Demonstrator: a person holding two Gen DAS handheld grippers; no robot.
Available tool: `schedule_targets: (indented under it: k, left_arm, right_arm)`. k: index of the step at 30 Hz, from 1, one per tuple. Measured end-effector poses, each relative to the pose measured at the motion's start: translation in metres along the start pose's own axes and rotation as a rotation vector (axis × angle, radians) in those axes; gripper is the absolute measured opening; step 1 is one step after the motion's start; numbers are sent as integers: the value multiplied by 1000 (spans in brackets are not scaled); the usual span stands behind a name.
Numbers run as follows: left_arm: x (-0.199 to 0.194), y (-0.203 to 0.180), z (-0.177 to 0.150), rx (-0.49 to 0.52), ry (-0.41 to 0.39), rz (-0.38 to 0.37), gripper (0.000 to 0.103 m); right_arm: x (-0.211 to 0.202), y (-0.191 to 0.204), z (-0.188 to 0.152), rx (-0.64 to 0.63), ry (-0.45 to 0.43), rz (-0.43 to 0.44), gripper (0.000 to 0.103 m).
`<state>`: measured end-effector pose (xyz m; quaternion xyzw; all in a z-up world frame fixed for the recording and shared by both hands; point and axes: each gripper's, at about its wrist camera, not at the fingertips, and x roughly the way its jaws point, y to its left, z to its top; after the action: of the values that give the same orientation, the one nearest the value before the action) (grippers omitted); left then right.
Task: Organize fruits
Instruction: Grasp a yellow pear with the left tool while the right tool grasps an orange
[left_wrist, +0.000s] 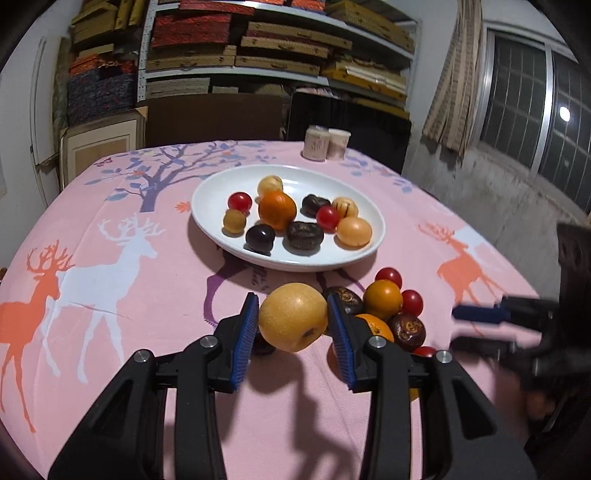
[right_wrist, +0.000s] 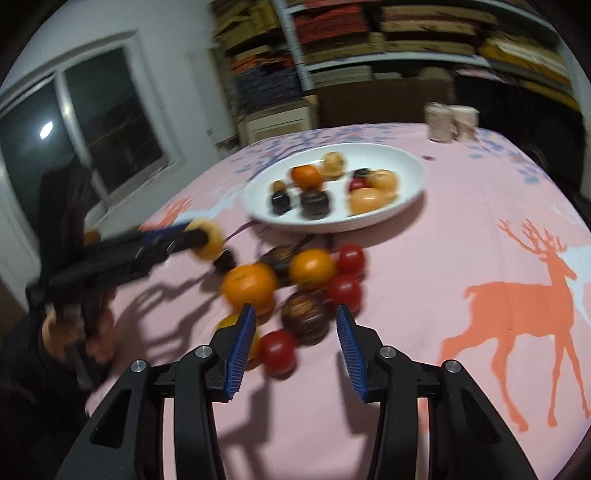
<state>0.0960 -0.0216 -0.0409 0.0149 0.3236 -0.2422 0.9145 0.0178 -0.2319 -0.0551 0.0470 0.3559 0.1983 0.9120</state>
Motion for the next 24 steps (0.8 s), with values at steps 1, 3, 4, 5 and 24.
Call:
schedule_targets:
  k: [1,3,4,5,24]
  left_arm:
    - [-2,1,-1,-4,-5,0,38]
    - [-4,0,-2,-6,-4,-8,38]
    - [-5,0,-4,-4,-1,-13,38]
    - [-6,0,-5,-3,-1,-12,38]
    - [-4,5,-9,-30,28,-59,38]
  right_arm:
    - [-1,12,-3,-46,4,4,46]
    - [2,38,-7,-149,12,-15,45]
    - [4,46,-8,-184,13,-27,45]
    - [6,52,-9,-206,14,-40,45]
    - [38,53,0,-175,133,-20,37]
